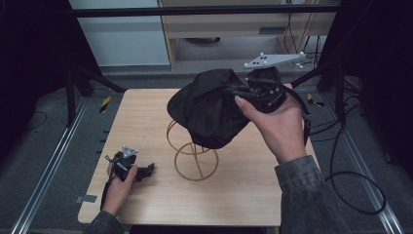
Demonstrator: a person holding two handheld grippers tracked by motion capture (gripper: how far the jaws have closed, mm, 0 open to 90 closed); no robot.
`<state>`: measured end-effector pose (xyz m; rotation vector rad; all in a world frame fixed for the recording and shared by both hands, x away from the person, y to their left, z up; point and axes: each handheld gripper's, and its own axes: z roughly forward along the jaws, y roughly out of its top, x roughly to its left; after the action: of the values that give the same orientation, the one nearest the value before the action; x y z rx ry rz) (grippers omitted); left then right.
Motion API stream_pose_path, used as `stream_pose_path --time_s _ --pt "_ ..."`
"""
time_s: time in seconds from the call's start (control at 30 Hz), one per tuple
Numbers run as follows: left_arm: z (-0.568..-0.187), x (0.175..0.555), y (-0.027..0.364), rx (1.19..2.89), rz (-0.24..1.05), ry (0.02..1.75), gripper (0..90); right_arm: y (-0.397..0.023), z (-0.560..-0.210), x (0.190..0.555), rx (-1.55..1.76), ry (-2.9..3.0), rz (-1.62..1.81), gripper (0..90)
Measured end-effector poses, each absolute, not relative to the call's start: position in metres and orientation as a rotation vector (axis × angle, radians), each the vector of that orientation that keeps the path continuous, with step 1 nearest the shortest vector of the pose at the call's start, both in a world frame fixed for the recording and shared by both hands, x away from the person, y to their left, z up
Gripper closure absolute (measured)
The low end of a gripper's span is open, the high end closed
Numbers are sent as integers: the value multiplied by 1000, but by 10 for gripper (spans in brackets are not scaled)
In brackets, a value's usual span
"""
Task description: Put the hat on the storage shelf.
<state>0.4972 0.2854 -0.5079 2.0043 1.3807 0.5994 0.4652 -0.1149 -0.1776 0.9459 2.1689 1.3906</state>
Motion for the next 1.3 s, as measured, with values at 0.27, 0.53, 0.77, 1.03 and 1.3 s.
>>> stream_pose_path --time_s 0.27,0.53,0.77,1.03,1.3 --pt "-508 497 285 2004 599 1380 0 -102 -182 469 927 2206 1380 866" --pt "-508 497 285 2005 598 1379 0 -91 -191 473 919 2243 1375 865" --pt "-508 497 285 2007 599 1378 0 -84 -203 479 930 2274 1378 864" --pt "-508 497 285 2006 598 1378 0 -77 -211 482 922 2317 1354 863" --pt "-508 497 285 2006 598 1378 0 -77 -221 484 933 2356 1317 862"
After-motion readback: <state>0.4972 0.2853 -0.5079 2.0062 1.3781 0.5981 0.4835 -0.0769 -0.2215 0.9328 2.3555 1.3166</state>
